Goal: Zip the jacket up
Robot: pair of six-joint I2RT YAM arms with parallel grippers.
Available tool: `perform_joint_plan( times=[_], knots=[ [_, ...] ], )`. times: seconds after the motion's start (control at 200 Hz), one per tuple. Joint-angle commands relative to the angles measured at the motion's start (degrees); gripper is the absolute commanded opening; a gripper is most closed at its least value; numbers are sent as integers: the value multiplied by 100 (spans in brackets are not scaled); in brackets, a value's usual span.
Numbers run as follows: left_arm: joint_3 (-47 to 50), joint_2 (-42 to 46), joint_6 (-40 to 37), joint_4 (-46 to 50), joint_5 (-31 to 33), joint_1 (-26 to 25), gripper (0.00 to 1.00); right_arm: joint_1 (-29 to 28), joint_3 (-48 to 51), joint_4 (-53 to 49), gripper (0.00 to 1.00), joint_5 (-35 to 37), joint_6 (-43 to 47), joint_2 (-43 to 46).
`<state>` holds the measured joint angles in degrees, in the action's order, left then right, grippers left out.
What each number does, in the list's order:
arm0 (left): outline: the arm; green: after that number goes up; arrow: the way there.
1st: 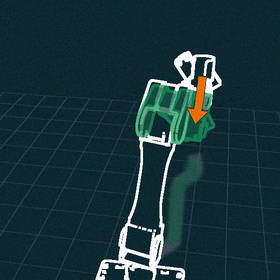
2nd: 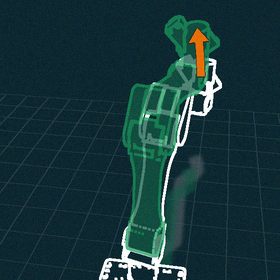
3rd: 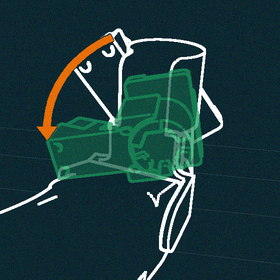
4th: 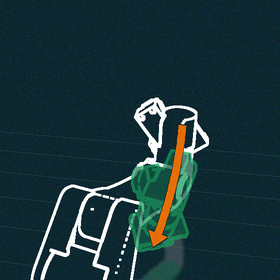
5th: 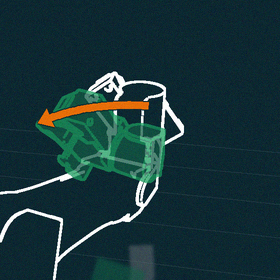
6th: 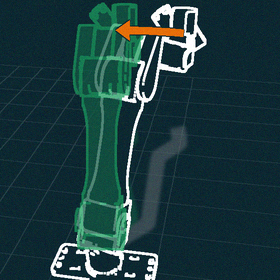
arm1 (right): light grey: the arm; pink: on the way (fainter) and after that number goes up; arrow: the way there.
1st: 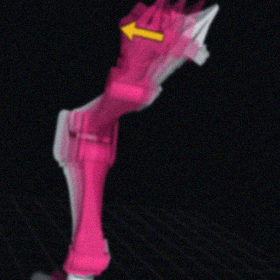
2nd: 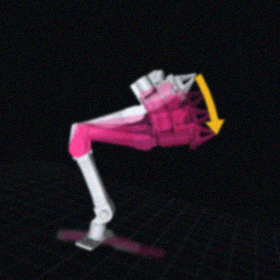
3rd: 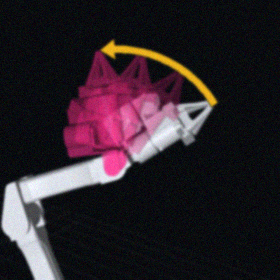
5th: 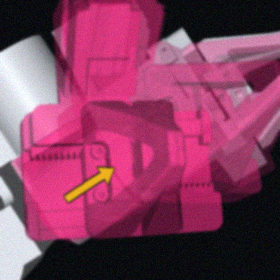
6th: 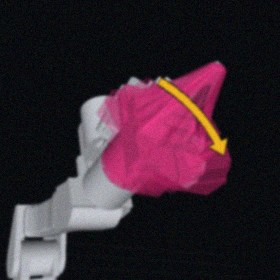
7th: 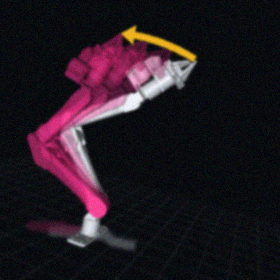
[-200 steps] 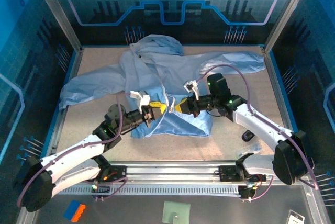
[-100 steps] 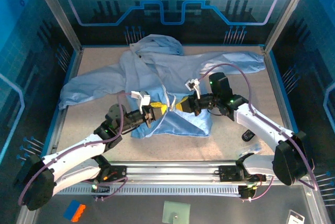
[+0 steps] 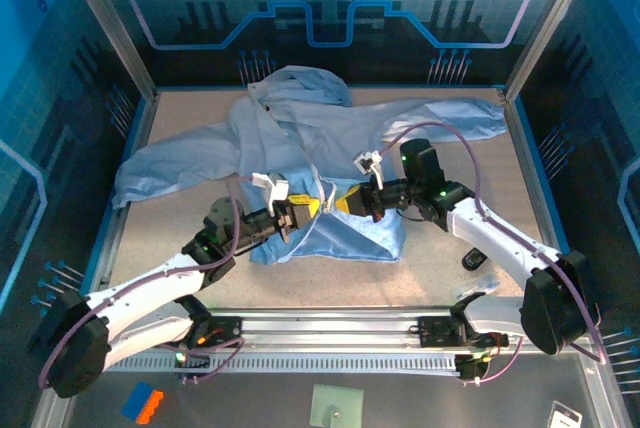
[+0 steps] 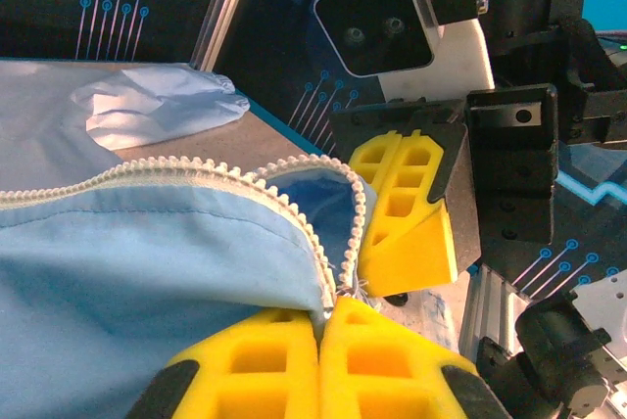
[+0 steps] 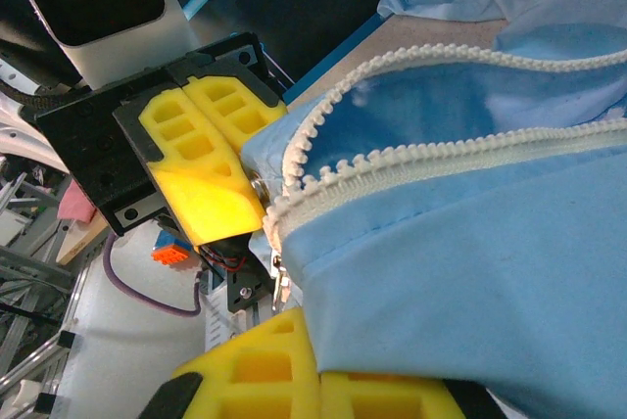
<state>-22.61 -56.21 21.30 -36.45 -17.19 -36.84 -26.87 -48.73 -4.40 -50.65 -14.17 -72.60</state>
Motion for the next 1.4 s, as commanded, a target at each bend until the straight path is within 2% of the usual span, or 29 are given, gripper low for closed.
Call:
perform_joint_plan(
  times=[0.0, 0.835, 1.396],
  knots=[
    [-80, -5, 120, -397, -187, 37, 0, 63, 0, 155, 0, -257, 19, 97],
    [106, 127, 243, -539, -188, 98, 0, 68, 38, 244, 0, -301, -10, 88],
    [161, -69, 516, -913, -500, 104, 0, 69, 23, 518, 0, -324, -198, 18]
  ],
)
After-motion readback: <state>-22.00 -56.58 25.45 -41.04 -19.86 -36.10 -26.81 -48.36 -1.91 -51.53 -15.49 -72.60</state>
